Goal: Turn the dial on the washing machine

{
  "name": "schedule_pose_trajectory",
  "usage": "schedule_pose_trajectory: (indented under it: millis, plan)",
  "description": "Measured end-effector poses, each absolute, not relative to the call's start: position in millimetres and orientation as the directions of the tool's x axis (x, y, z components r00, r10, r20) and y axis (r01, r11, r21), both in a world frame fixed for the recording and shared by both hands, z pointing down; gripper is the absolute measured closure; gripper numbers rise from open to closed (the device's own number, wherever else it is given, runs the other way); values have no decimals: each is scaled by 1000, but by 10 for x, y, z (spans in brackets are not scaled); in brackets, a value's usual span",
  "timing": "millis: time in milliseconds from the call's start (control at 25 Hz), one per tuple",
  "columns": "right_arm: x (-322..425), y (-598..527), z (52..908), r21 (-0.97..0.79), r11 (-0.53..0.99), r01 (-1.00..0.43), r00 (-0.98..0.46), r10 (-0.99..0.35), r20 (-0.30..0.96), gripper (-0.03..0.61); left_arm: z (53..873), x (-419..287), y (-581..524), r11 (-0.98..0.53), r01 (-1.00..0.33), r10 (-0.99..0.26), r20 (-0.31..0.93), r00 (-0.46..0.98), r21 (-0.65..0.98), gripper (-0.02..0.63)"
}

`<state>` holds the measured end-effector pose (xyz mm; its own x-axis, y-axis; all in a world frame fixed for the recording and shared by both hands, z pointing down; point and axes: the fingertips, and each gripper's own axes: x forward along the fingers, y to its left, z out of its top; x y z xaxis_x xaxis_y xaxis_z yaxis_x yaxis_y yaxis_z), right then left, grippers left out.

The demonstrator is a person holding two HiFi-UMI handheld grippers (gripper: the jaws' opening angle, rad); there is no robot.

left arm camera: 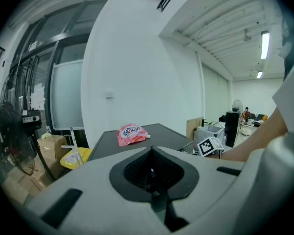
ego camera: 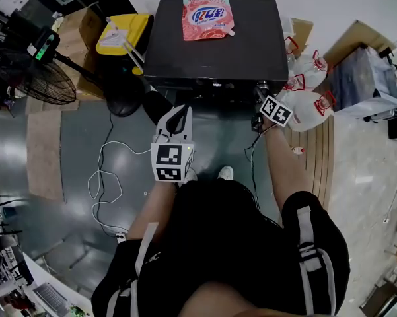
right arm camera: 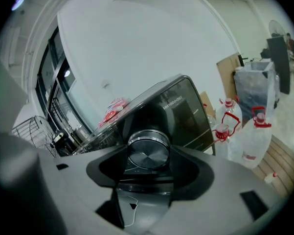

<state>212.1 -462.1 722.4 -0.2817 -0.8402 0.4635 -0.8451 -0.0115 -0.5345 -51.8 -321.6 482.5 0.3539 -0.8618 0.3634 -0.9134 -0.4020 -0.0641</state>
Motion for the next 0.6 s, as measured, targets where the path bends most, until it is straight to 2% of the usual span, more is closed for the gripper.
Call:
schedule_pose_trajectory:
  millis: [240,360,480,600]
  plan:
    - [2123,-4614,7224,-658,-36,-752,-322,-851,415,325,4857,-521,-3191,-403,-914,-857,374,354,-58,618]
    - [2123,-4608,7239,-791,-63,-609,-359,-867,346,325,4868,-511,-3201,-405,-913,-855,377,355,-58,618]
    - [2145,-4587,7259,-910,-89,-405,-360,-899,248,325,4878,-497,-3201,-409,-911,-853,380,358,-60,618]
    - [2161,-4585,7267,-933,-93,-348,-338,-916,217,325,4876,-506,-3204,-412,-909,-851,383,359,-63,618]
